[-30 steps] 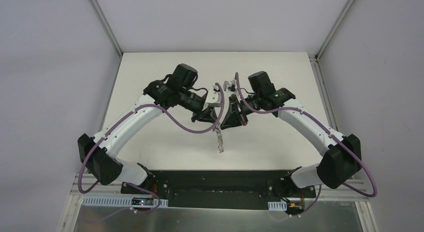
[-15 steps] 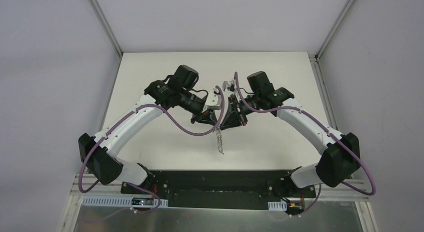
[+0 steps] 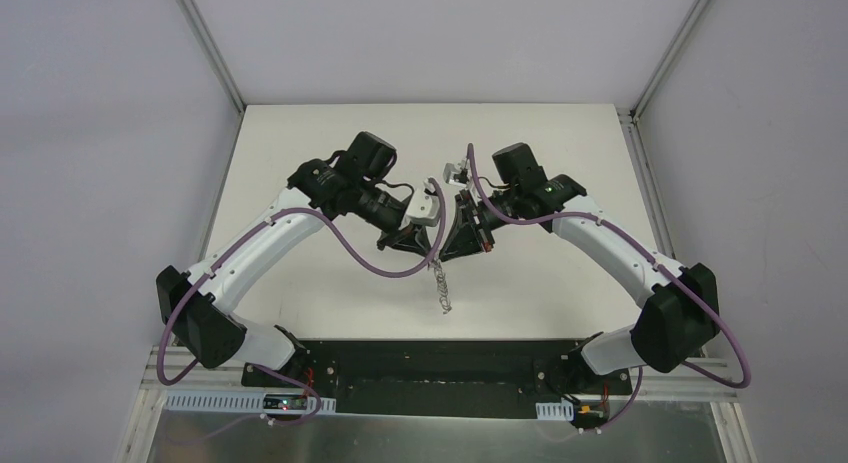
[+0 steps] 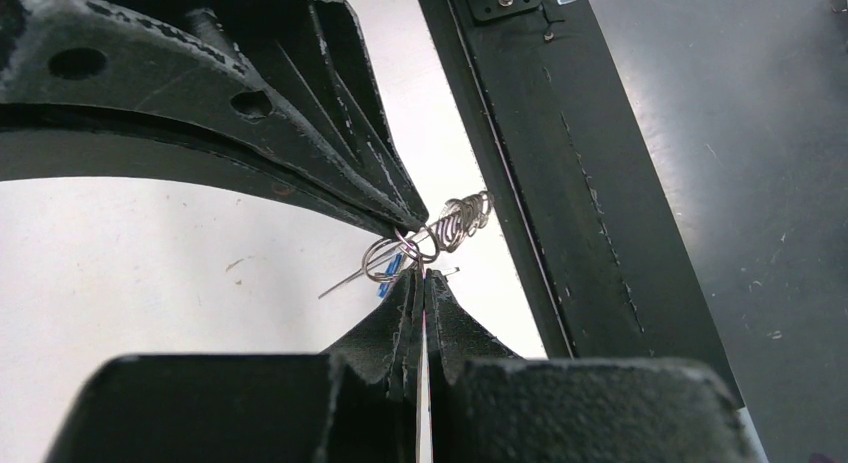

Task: Put the keys on the keyring

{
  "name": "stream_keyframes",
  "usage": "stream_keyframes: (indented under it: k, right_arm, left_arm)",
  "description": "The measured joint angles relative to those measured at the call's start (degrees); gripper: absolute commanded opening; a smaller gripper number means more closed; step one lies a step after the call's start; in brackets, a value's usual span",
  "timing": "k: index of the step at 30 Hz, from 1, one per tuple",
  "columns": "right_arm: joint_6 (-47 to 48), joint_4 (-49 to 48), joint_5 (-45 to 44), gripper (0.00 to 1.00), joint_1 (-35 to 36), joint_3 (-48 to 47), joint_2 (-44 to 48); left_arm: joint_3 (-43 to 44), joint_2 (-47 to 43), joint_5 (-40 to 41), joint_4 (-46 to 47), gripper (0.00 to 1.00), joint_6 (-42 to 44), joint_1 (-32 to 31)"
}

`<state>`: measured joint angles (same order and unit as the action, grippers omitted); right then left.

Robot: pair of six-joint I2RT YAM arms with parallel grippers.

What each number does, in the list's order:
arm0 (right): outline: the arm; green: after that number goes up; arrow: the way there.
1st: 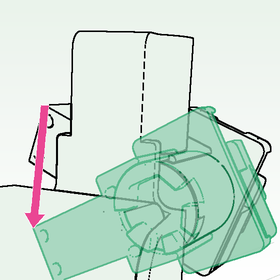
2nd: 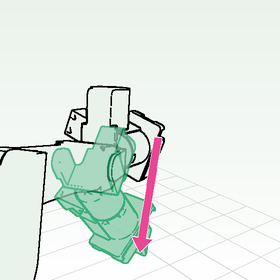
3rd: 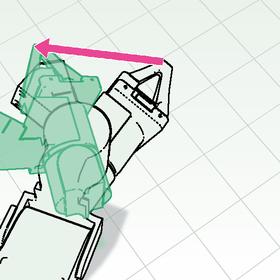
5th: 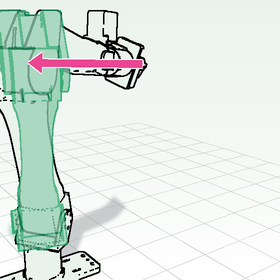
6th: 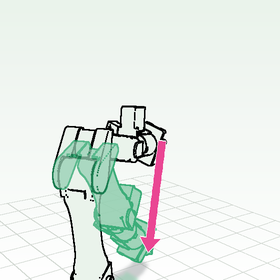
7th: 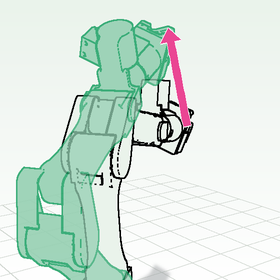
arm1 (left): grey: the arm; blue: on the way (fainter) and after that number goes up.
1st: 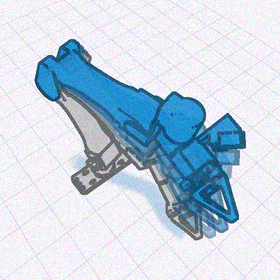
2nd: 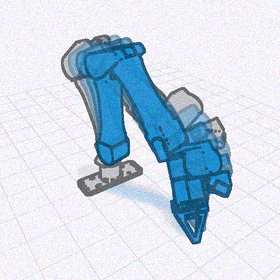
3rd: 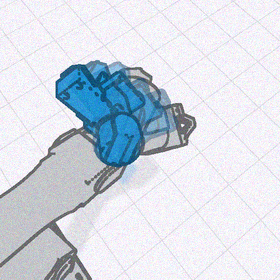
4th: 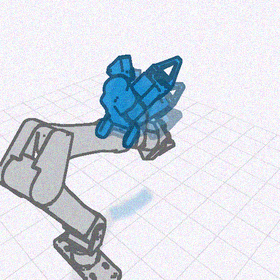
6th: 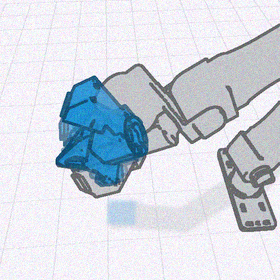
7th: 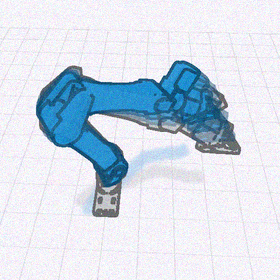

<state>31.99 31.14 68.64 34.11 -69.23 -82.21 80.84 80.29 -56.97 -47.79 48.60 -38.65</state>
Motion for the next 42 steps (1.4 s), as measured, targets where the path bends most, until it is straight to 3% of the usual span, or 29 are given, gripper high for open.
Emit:
stream_keyframes:
  k: [17, 38, 42]
  right_arm:
    - [-8.11, -5.64, 1.09, 0.0, -0.81, 0.92, -0.13]
    - [-25.42, -21.99, -2.05, 0.0, -5.16, 7.23, 0.52]
    - [-28.02, -23.47, -3.65, 0.0, -5.81, 7.23, 0.52]
  left_arm:
    - [0.44, 0.0, -0.98, -2.25, 0.0, 2.78, 0.0]
    - [-1.75, -0.17, 6.23, 7.37, 0.0, -6.51, 0.02]
    - [-2.38, -0.31, 8.13, 9.97, 0.06, -8.94, 0.09]
